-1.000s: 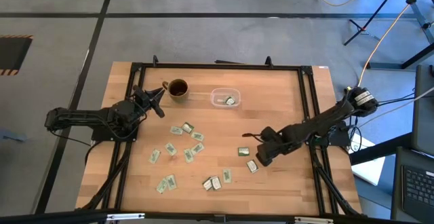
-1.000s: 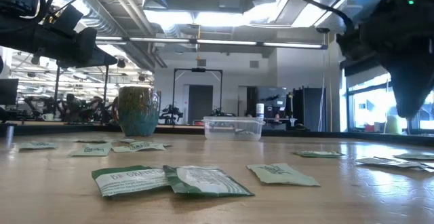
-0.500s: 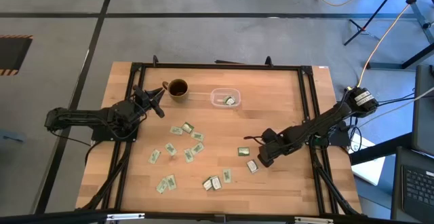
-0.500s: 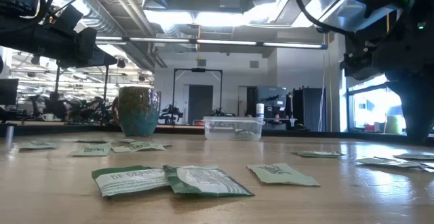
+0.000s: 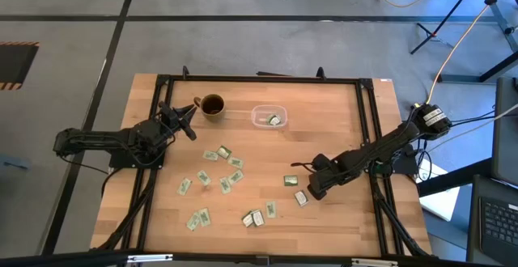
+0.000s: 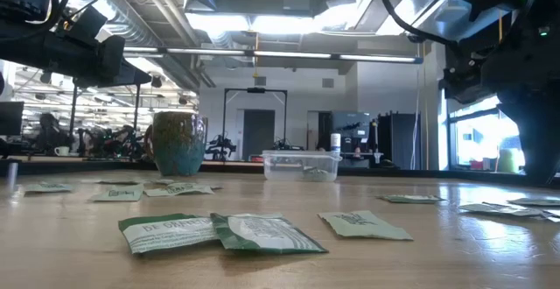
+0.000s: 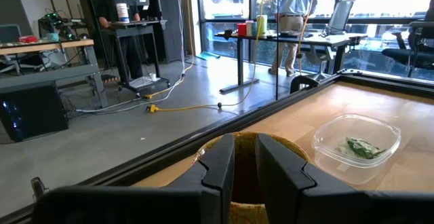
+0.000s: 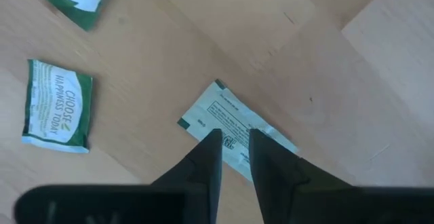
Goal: Pick and place Stevia / Truvia into bins
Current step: Put the stevia packet into the transparent container
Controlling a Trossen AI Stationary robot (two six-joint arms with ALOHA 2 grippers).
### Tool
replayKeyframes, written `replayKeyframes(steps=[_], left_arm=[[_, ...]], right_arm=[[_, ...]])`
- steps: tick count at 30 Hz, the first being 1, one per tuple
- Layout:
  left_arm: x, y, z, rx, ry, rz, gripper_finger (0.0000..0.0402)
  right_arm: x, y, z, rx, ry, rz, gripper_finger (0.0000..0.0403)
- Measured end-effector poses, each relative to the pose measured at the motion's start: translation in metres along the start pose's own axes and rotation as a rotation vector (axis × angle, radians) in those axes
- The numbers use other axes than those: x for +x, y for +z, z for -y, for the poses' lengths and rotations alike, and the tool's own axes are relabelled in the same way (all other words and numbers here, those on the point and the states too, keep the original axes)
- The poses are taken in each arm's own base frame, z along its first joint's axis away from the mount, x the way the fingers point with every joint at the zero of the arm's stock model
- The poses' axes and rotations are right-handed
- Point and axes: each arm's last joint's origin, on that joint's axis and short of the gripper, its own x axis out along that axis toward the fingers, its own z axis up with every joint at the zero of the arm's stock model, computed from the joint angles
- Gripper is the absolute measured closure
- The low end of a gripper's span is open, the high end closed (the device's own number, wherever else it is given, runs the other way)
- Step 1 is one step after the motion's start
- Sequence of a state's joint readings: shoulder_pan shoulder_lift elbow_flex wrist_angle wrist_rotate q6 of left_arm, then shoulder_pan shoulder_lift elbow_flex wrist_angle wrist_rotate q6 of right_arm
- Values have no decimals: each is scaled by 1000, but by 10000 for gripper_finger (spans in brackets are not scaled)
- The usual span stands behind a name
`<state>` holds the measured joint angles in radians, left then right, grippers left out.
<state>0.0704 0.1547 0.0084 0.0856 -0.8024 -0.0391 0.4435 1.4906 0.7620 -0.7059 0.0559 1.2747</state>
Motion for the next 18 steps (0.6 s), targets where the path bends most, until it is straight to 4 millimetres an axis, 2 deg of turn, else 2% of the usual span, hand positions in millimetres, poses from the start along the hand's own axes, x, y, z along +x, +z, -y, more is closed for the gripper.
replayKeyframes(steps=[6,12,18], left_arm=[[0,0,0,0,0,0,343],[0,0,0,0,0,0,343],[0,0,0,1,0,-1,343]], right_arm=[[0,0,0,0,1,1,313],[2,0,-1,-7,-5,0,328],[16,0,-5,-52,-24,-23,347]])
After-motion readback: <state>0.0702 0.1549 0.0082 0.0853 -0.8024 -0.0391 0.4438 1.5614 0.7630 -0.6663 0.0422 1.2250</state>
